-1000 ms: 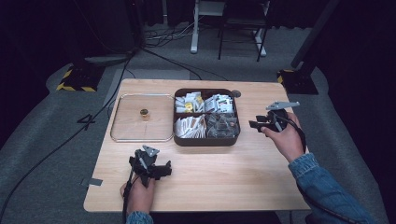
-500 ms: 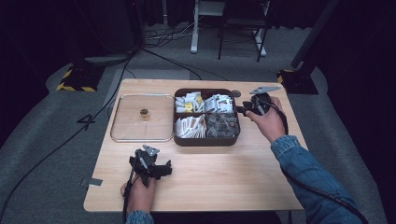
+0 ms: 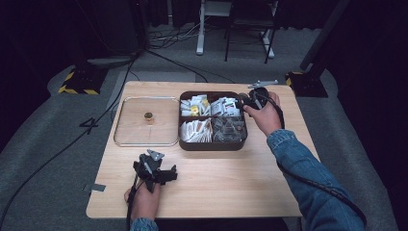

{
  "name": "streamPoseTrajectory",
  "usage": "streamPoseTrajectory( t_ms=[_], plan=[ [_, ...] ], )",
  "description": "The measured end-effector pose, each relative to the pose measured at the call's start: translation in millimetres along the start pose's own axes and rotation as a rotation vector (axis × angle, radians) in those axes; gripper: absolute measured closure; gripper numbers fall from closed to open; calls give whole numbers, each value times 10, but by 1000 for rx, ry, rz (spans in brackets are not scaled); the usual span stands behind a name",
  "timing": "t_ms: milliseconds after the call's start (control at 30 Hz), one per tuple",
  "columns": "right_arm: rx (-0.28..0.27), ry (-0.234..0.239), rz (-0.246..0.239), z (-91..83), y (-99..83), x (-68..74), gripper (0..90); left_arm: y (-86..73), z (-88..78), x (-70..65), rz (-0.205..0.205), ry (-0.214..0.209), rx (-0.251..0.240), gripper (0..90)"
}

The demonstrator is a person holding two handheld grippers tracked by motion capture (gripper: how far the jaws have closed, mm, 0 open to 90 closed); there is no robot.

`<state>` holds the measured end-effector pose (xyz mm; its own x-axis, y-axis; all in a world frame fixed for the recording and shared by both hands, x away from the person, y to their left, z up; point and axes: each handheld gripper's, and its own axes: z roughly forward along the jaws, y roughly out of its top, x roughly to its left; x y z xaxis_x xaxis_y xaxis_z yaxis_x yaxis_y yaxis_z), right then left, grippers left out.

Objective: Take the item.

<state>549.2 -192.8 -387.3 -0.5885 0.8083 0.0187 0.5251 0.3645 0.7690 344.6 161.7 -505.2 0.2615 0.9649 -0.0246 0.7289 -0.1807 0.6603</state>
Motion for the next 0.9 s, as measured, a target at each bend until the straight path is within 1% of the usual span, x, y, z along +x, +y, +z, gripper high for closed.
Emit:
streamPoseTrajectory(
  t_ms=[133,200,300,333,367,400,433,500,567,633,667,700,733,767,833,867,900],
  plan=[
    [-5,-1,13,43,28,-8,547,-4,-1,-4,-3,0,-1,0],
    [-9,13,27,95,59,0,552,-5,-2,-4,-1,2,-2,0],
    [14,8,-12,178,87,42,567,-5,-2,-4,-1,1,-2,0],
    [14,8,-12,178,87,42,567,-5,-2,-4,-1,1,-2,0],
    [17,20,-14,234,103,77,572,-4,-2,-3,-1,1,-2,0],
    [17,20,-14,234,103,77,572,-4,-2,-3,-1,1,-2,0],
    [19,29,-6,285,117,113,575,-4,-2,-4,-3,0,-1,0],
    [24,34,11,334,121,148,575,-2,0,-4,-5,0,-2,0],
    [37,28,23,379,117,185,575,-1,1,-3,-4,1,-2,0],
    [39,26,25,398,113,196,575,0,0,-3,-4,1,-1,0],
    [49,21,33,452,98,233,575,0,1,-2,-4,1,-1,0],
    [49,21,33,452,98,233,575,1,1,-2,-4,1,-1,0],
    [49,18,41,502,88,259,575,2,1,-2,-4,1,-1,0],
    [49,18,41,502,88,259,575,2,1,-2,-4,2,-1,0],
    [60,18,49,575,75,294,576,3,3,-1,-3,2,-2,0],
    [60,18,49,575,75,294,576,3,3,-1,-3,2,-2,0],
    [63,17,53,624,59,313,576,3,3,-1,-3,2,-2,0]
  ],
)
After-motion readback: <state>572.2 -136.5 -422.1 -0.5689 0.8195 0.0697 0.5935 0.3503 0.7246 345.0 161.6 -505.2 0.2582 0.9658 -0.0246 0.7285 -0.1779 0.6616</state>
